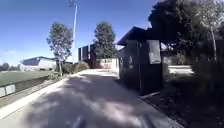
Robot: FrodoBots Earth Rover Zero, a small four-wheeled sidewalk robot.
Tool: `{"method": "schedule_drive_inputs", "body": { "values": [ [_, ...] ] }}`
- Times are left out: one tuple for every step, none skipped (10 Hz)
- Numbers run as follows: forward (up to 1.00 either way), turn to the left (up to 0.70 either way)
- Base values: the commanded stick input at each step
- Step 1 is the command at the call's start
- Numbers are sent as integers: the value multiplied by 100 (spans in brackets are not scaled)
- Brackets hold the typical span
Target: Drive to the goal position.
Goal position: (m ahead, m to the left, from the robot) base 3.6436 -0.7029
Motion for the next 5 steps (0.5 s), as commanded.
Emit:
{"method": "schedule_drive_inputs", "body": {
  "values": [
    [100, 0],
    [100, 0],
    [100, 0],
    [100, 0],
    [100, 0]
  ]
}}
